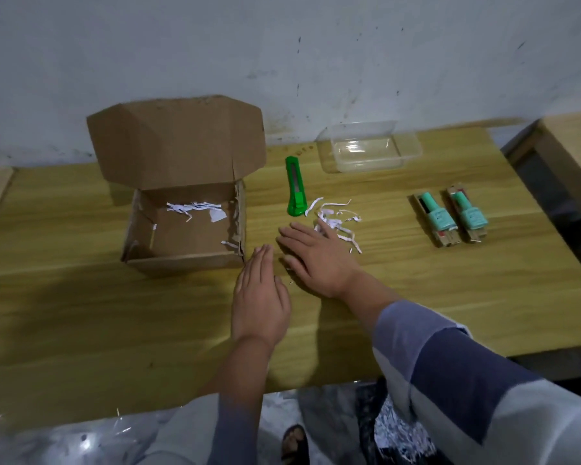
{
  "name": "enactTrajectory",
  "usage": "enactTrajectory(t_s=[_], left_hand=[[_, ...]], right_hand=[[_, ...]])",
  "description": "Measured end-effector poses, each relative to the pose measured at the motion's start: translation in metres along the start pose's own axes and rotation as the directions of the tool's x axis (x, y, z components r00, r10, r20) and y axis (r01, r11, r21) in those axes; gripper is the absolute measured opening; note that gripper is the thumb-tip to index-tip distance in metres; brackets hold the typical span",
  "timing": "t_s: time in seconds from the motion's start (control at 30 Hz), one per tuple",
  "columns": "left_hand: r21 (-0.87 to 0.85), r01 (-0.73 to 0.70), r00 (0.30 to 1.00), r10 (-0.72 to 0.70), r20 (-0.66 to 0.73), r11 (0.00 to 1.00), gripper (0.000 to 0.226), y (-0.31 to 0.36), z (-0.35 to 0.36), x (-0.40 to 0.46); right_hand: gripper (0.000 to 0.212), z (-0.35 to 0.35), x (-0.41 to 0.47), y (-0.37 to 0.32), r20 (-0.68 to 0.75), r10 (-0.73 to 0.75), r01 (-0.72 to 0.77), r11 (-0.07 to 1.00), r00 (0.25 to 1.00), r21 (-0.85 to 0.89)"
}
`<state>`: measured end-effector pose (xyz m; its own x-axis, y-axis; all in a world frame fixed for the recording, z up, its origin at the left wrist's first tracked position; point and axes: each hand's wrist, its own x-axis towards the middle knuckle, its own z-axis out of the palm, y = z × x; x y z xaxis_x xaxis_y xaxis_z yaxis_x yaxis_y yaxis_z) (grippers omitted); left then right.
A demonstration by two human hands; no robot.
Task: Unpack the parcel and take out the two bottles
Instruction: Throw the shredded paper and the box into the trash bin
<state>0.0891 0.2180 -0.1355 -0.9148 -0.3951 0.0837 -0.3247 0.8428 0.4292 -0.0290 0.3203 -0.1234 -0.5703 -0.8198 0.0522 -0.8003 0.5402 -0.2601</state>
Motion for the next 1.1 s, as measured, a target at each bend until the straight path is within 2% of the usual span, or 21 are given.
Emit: enactTrajectory(t_s=[0.13, 0.23, 0.33, 0.43, 0.53, 0.6, 0.7, 0.8, 0.87, 0.97, 1.1], left_hand=[[0.023, 0.003, 1.000, -0.002, -0.012, 1.000, 0.063, 0.000, 0.002, 0.001], [0.057, -0.008, 1.000, 0.008, -0.004, 0.998, 0.061, 0.001, 0.004, 0.001], [0.085, -0.028, 1.000, 0.027, 0.013, 0.996, 0.061, 0.001, 0.004, 0.000], [0.112, -0.041, 0.999, 0.038, 0.025, 0.993, 0.061, 0.001, 0.005, -0.001], [0.132, -0.047, 0.998, 0.043, 0.037, 0.990, 0.060, 0.000, 0.005, 0.001], [0.161, -0.060, 0.997, 0.052, 0.050, 0.985, 0.060, -0.001, 0.006, 0.003], [0.174, -0.063, 0.997, 0.054, 0.057, 0.983, 0.061, -0.002, 0.006, 0.004], [0.158, -0.058, 0.997, 0.051, 0.052, 0.986, 0.062, -0.002, 0.005, 0.003], [0.146, -0.054, 0.998, 0.048, 0.043, 0.988, 0.062, -0.001, 0.005, 0.003], [0.124, -0.046, 0.999, 0.042, 0.028, 0.991, 0.061, 0.000, 0.005, 0.004], [0.117, -0.042, 0.999, 0.039, 0.022, 0.992, 0.061, 0.001, 0.003, 0.003]], right_hand=[[0.047, 0.009, -0.039, 0.005, -0.122, 0.018, -0.019, 1.000, 0.992, -0.010], [0.029, 0.007, -0.047, 0.014, -0.262, 0.187, -0.181, 0.982, 0.947, 0.050], [0.018, 0.003, -0.044, 0.023, -0.342, 0.340, -0.327, 0.940, 0.876, 0.096], [0.031, 0.003, -0.043, 0.030, -0.329, 0.495, -0.496, 0.864, 0.804, 0.085], [0.045, 0.003, -0.036, 0.037, -0.218, 0.636, -0.634, 0.768, 0.740, 0.090], [0.052, 0.002, -0.026, 0.041, -0.158, 0.651, -0.648, 0.758, 0.743, 0.074], [0.057, 0.000, -0.007, 0.042, -0.187, 0.604, -0.603, 0.795, 0.775, 0.067], [0.049, -0.006, 0.010, 0.047, -0.294, 0.630, -0.635, 0.767, 0.719, 0.091], [0.048, -0.012, 0.016, 0.058, -0.243, 0.676, -0.670, 0.732, 0.695, 0.120], [0.049, -0.011, 0.016, 0.068, -0.089, 0.648, -0.638, 0.761, 0.756, 0.120], [0.046, -0.006, 0.019, 0.050, -0.131, 0.516, -0.499, 0.855, 0.846, 0.142]])
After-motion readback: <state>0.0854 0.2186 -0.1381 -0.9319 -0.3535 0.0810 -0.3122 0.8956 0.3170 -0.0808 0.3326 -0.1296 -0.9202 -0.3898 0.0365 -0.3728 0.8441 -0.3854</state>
